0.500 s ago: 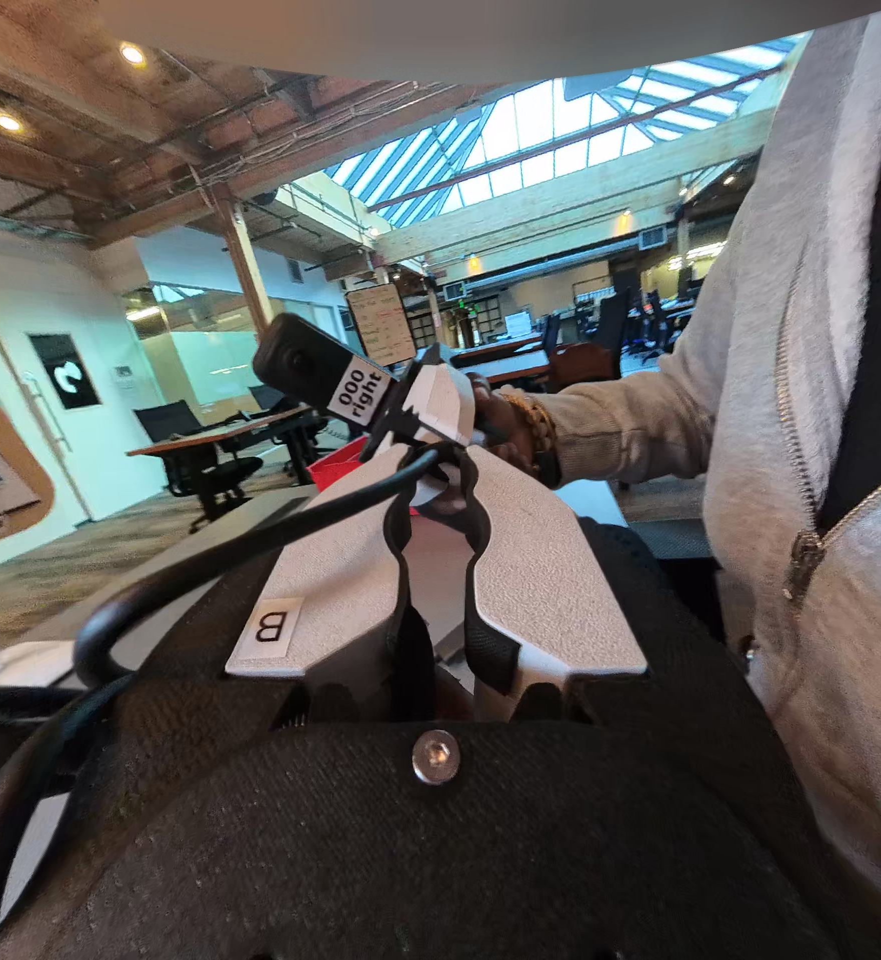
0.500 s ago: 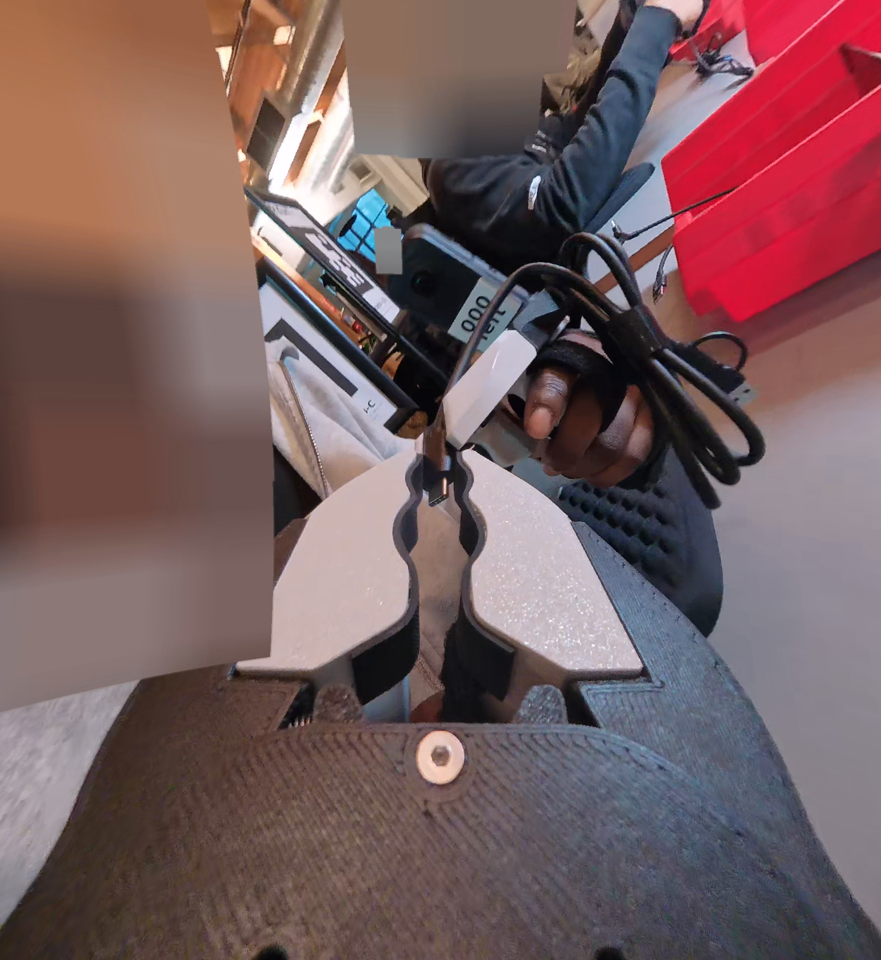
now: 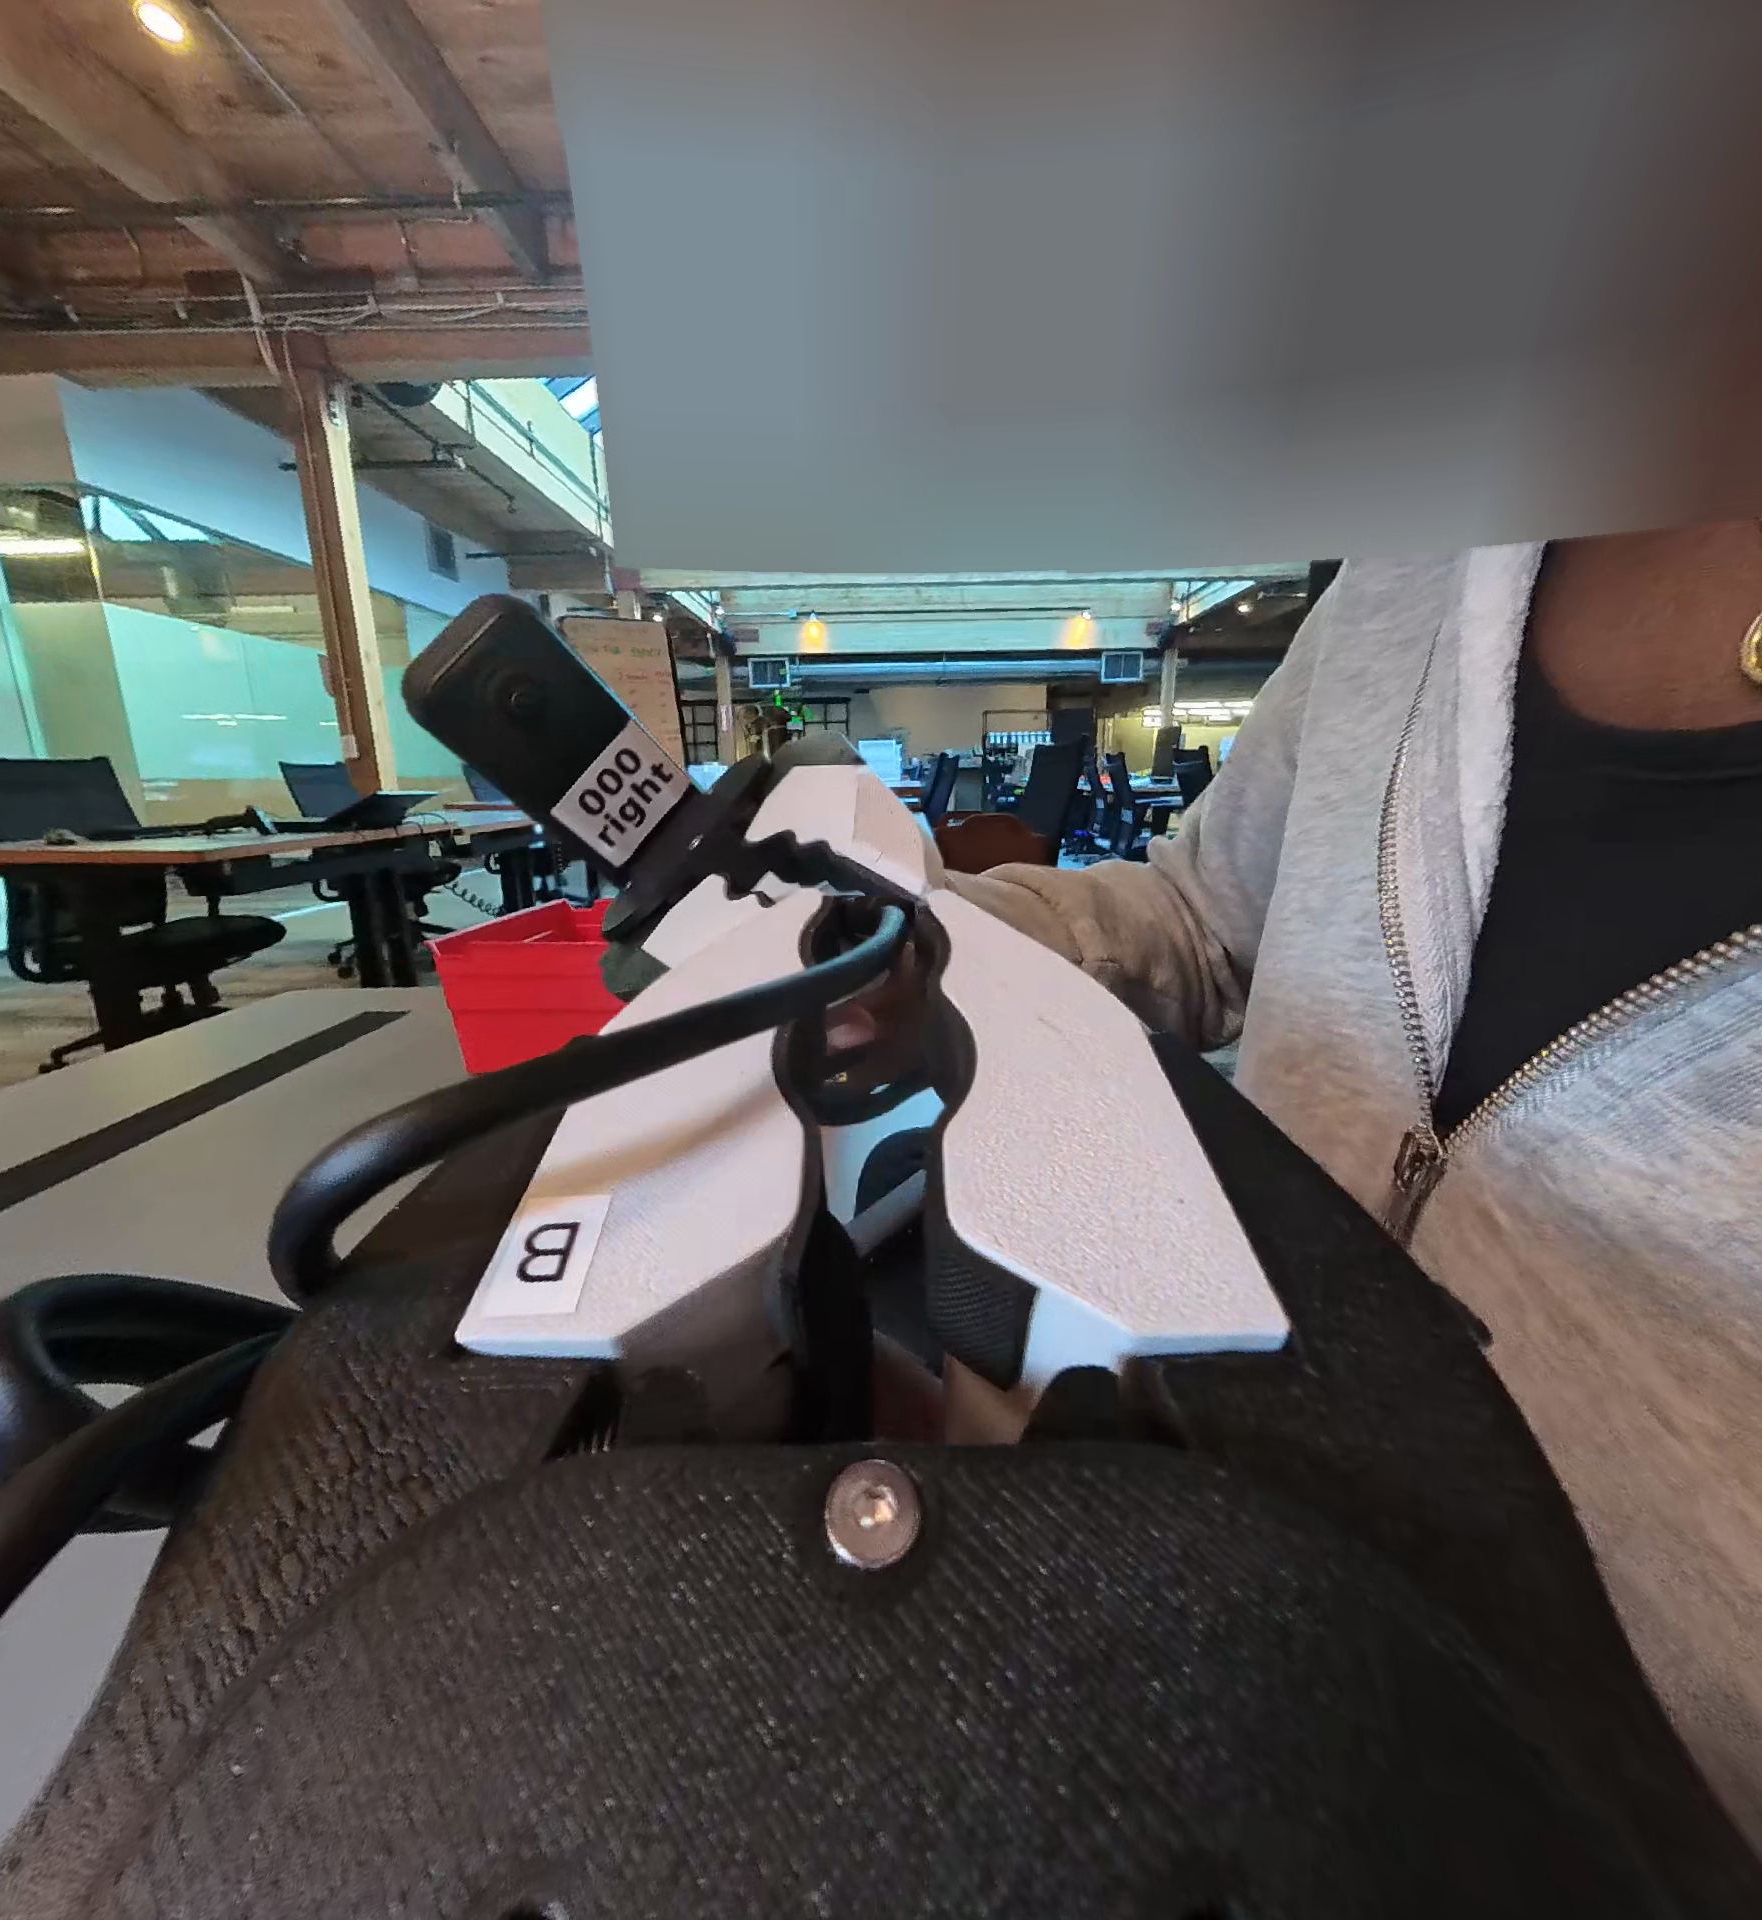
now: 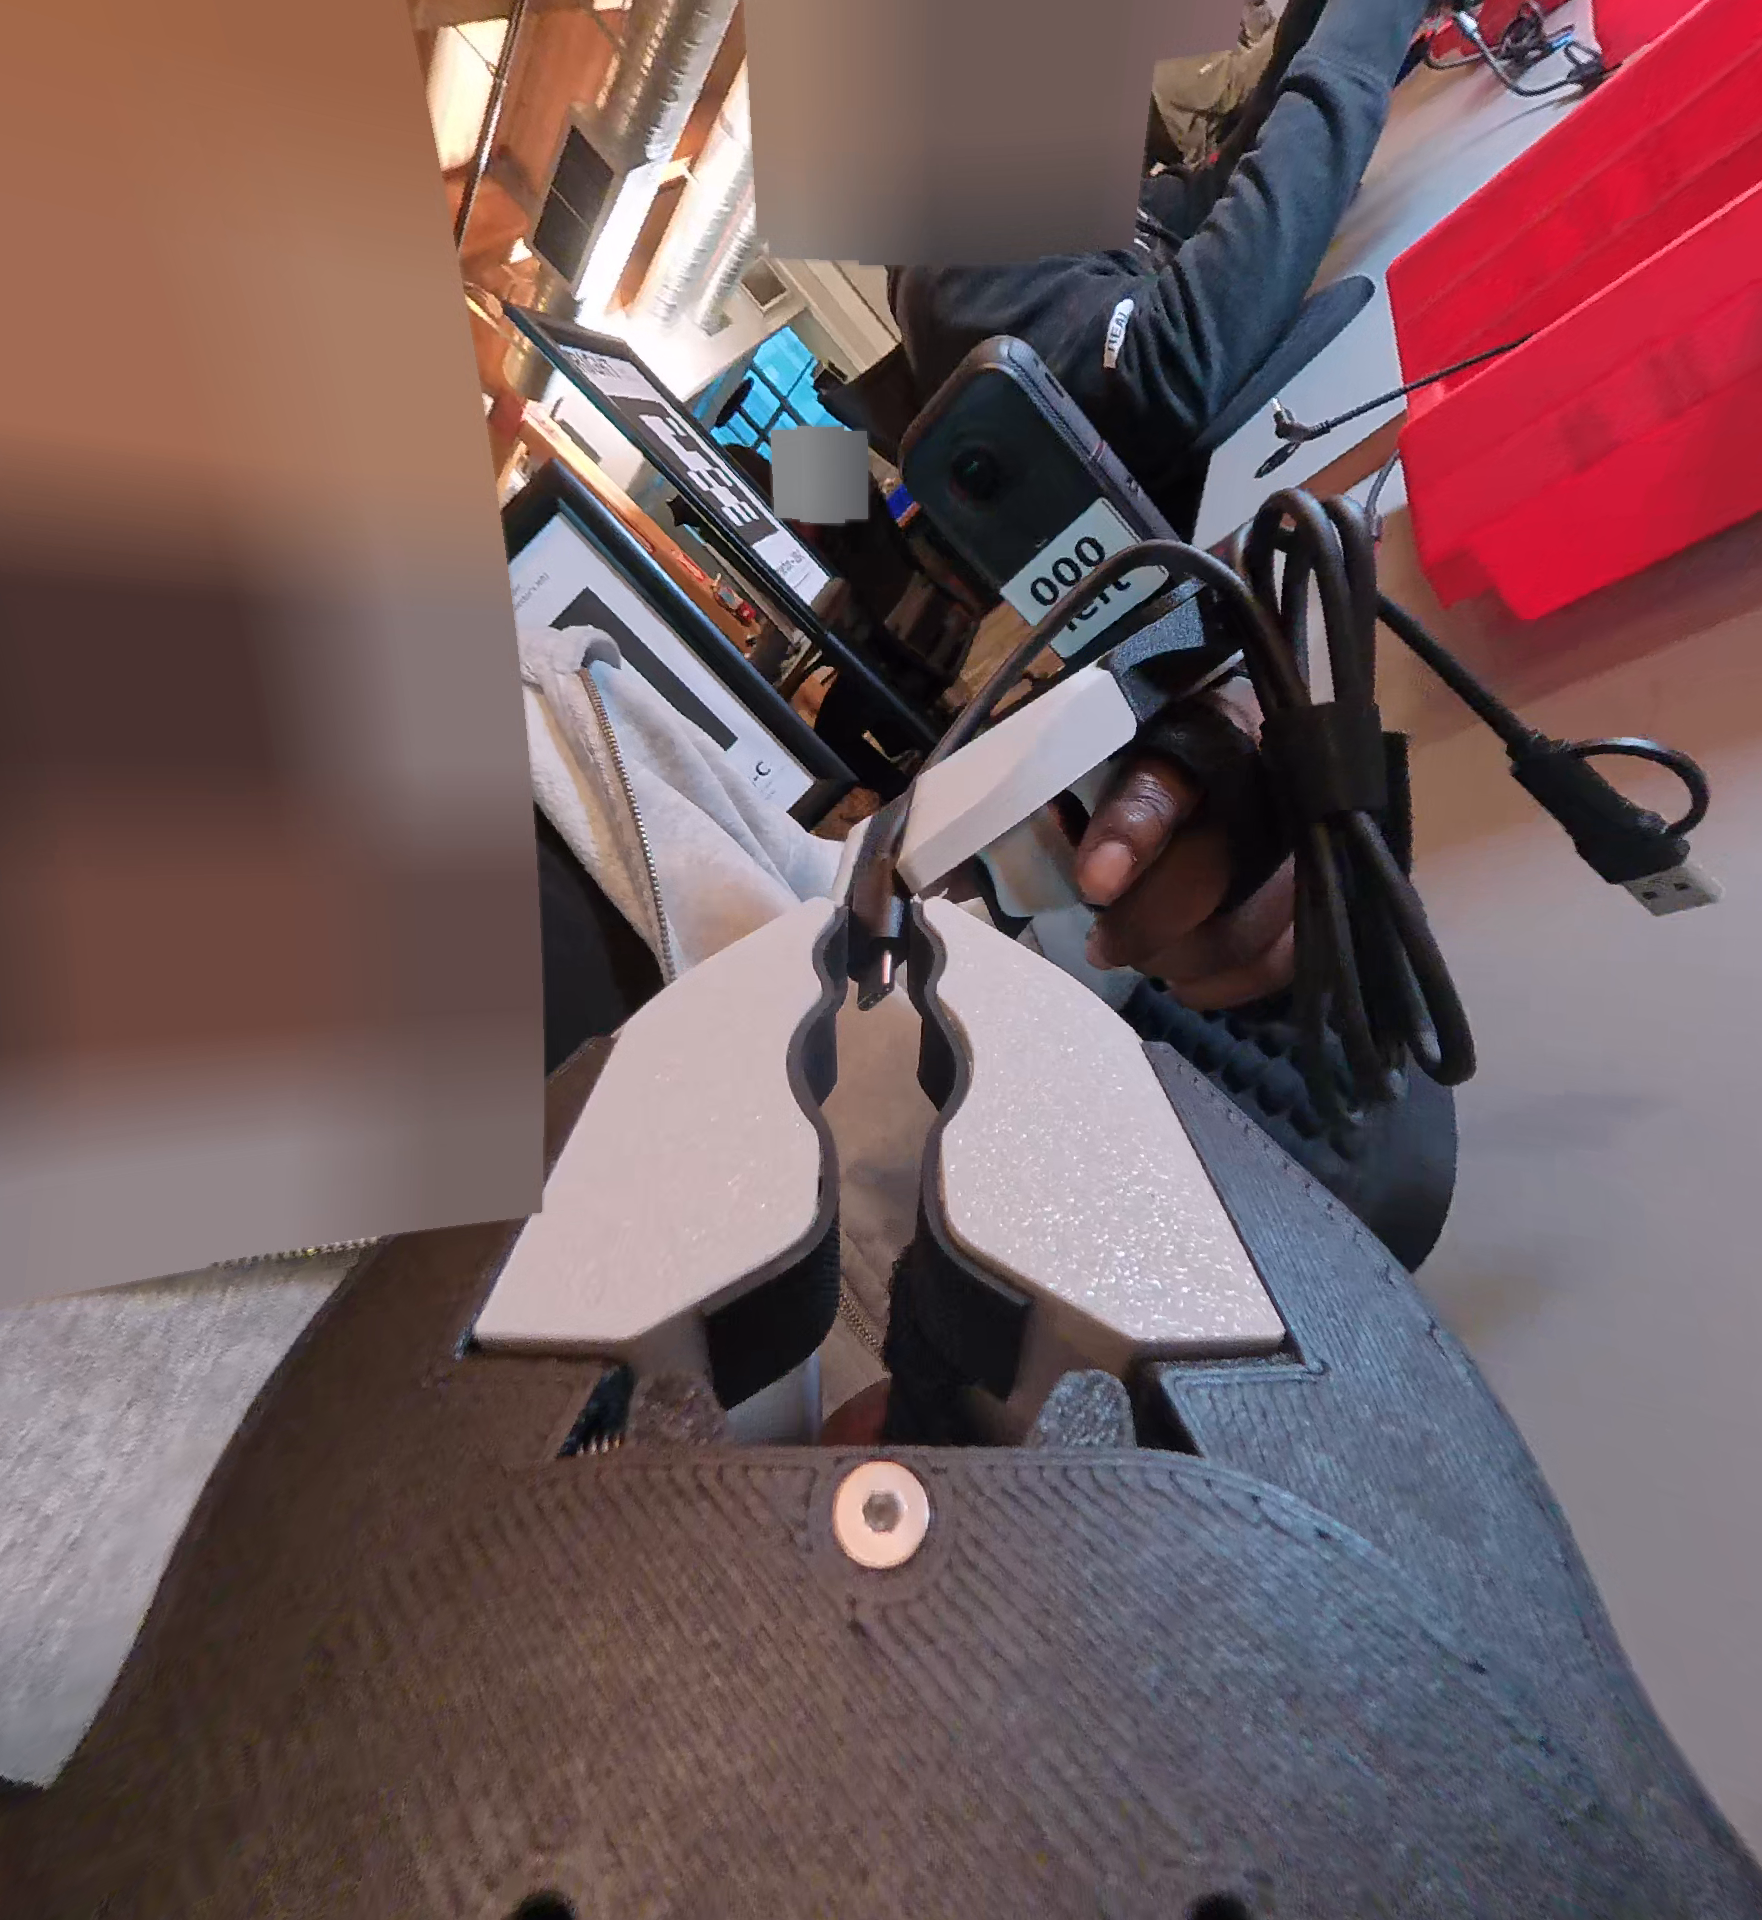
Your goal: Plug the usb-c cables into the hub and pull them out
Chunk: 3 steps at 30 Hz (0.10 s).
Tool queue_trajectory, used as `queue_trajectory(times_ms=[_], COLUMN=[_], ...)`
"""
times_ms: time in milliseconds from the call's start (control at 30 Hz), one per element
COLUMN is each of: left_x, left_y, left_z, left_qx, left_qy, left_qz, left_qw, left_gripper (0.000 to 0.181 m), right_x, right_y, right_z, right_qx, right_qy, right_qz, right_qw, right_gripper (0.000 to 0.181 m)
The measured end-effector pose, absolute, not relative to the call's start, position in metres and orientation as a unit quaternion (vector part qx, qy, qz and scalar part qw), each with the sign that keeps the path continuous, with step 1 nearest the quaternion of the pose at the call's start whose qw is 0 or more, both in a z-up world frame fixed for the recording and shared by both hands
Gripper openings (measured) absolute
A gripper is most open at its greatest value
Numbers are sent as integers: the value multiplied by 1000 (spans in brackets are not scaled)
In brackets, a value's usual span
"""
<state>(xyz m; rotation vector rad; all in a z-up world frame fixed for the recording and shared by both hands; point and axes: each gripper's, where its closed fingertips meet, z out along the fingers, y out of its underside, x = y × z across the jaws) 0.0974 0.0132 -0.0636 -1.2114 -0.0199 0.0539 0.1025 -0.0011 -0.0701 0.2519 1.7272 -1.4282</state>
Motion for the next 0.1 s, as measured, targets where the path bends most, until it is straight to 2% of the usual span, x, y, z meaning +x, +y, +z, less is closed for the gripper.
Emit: queue_trajectory(times_ms=[33,100], left_x=[97,96], left_y=[13,14], left_z=[-64,-65], left_qx=[-570,-571], left_qy=[-11,-13], left_qz=[24,31], left_qw=[821,821], left_gripper=[13,13], right_x=[102,101], right_y=[-1,-1], right_z=[-71,-71], right_qx=[101,103], right_qy=[693,693], right_qz=[-572,-576], right_qw=[426,422], right_gripper=[10,11])
